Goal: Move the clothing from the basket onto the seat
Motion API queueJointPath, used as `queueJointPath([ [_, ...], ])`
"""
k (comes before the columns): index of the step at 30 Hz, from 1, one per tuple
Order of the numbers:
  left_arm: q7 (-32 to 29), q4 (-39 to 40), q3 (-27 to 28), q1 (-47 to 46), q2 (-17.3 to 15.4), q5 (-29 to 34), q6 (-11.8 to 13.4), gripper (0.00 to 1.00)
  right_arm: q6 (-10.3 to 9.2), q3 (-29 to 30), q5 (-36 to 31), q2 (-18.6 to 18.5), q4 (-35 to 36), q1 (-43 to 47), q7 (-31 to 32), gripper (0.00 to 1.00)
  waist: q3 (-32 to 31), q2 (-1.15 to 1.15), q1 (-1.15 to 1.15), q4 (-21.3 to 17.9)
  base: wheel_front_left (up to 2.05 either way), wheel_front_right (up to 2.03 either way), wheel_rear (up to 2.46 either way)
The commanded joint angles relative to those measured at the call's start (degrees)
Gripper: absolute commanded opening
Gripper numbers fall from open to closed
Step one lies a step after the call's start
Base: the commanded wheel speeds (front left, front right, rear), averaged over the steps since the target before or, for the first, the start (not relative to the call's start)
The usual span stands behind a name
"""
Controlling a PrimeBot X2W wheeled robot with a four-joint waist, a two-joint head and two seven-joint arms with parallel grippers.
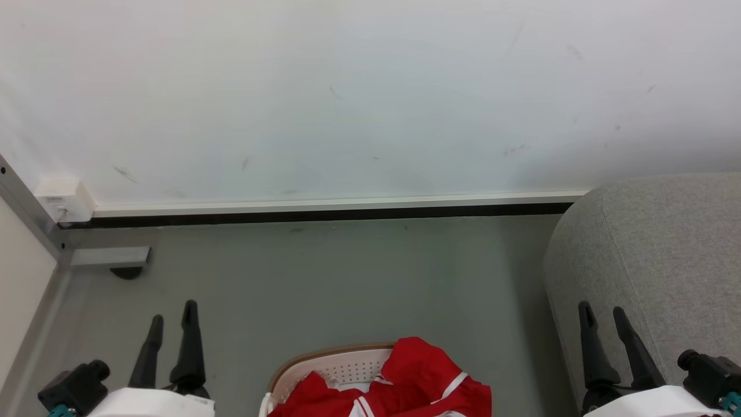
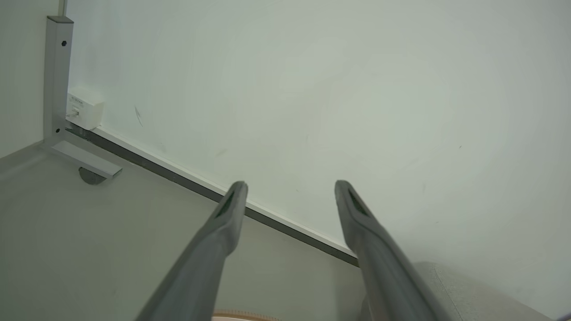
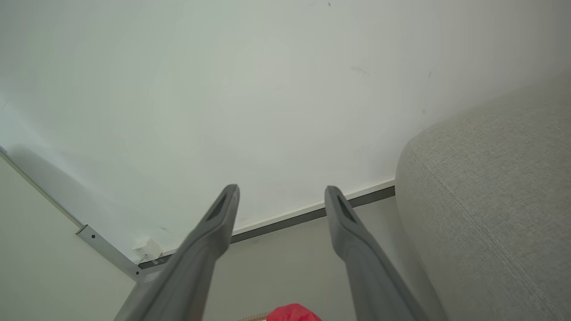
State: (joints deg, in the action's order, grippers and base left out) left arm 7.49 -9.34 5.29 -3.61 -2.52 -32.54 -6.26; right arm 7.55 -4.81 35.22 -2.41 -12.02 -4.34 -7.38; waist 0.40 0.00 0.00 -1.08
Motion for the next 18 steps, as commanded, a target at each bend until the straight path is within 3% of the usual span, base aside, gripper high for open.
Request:
queueJointPath([
  [1,0.4,0.4,0.0,-0.2,-0.4,1.8,0.2,1.00,-0.06,-0.1,-1.7,-0.6,0.4,-0.6,-0.5,1.00,0.0,0.00,0.00,0.0,0.00,0.00,0.00],
  [18,3.0,0.3,-1.6,0.5,-1.1,12.3,0.8,1.00,-0.08,-0.6,-12.7,-0.6,-1.3,-0.3,-3.0,1.00,-0.3,0.00,0.00,0.0,0.00,0.00,0.00],
])
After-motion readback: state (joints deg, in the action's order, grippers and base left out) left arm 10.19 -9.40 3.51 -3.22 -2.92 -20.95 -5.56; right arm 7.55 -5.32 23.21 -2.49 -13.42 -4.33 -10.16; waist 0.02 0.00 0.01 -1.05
